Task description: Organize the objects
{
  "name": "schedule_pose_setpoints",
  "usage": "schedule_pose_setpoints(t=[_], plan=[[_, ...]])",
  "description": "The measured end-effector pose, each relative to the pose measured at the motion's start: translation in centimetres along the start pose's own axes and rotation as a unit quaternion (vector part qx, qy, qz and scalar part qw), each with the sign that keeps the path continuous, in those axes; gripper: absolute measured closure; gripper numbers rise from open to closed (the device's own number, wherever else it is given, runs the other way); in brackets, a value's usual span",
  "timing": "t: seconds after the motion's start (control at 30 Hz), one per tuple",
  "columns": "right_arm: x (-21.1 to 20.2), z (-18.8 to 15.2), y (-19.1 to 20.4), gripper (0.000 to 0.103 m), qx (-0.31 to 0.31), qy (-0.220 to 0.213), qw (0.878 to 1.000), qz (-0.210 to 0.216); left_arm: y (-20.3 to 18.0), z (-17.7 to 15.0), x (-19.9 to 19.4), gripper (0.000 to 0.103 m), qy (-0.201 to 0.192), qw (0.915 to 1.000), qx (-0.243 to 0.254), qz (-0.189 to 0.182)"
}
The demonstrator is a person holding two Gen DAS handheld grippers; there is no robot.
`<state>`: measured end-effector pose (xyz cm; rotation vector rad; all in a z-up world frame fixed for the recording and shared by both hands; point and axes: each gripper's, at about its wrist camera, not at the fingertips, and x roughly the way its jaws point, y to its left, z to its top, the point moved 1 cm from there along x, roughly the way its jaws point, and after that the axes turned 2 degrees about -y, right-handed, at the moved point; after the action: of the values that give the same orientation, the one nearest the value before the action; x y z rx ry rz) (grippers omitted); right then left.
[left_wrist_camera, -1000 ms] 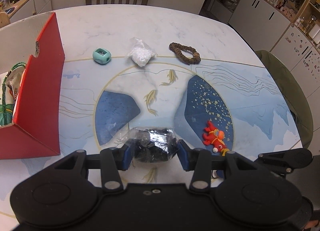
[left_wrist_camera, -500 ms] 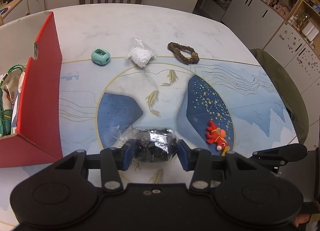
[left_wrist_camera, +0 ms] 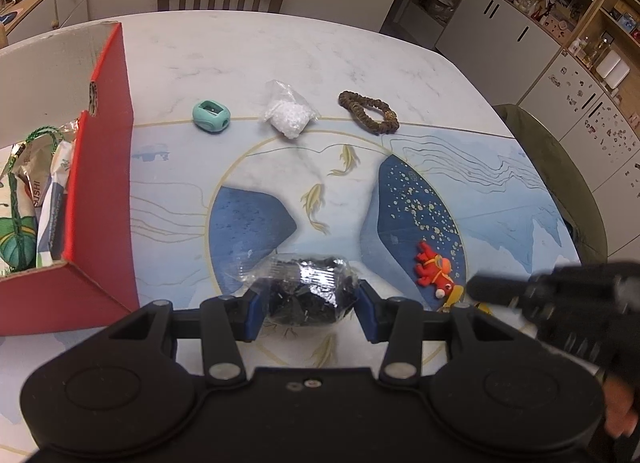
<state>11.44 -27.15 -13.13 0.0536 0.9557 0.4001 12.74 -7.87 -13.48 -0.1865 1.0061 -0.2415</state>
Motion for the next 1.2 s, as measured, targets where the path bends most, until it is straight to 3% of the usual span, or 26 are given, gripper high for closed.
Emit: schedule_pose_setpoints(t=[0.3,0.5,0.77,0.93,1.03,1.07,1.2], plan=[[0.3,1.5,-1.6,0.103,-0.048,0.039,0.998,0.013,0.3,-0.1,-0.4,0.058,-0.002,1.0000,-0.001,-0.003],[1.5,0.9,-1.3,0.100,-0.135,0.090,0.987,0.021,0.4,-0.2,-0.4,0.058,0.001,1.0000,-0.003,-0.002],[4.2,2.8,-2.7,0.097,-0.146,0.106,0.983,0.024,0.1,-0.1,-0.1,0.058,0.001,1.0000,-0.003,0.002],[5.6,2.2,-2.1,0.080,-0.181,0.120,0.976,0.018,-0.1,0.0,-0.1,0.058,0.001,1.0000,-0.006,0.005],[5.7,2.5,-2.0,0.062,-0.190,0.110,0.976,0.017,-0.2,0.1,0.0,0.058,0.001,0.9999,-0.010,0.008],[5.7,2.6,-2.0,0.051,-0.192,0.109,0.975,0.022,-0.2,0.1,0.0,0.058,0.001,0.9999,-0.011,0.009],[6.5,2.1,-1.7,0.049,-0.224,0.125,0.966,0.027,-0.3,0.1,0.1,0.058,0.001,0.9998,-0.016,0.014]])
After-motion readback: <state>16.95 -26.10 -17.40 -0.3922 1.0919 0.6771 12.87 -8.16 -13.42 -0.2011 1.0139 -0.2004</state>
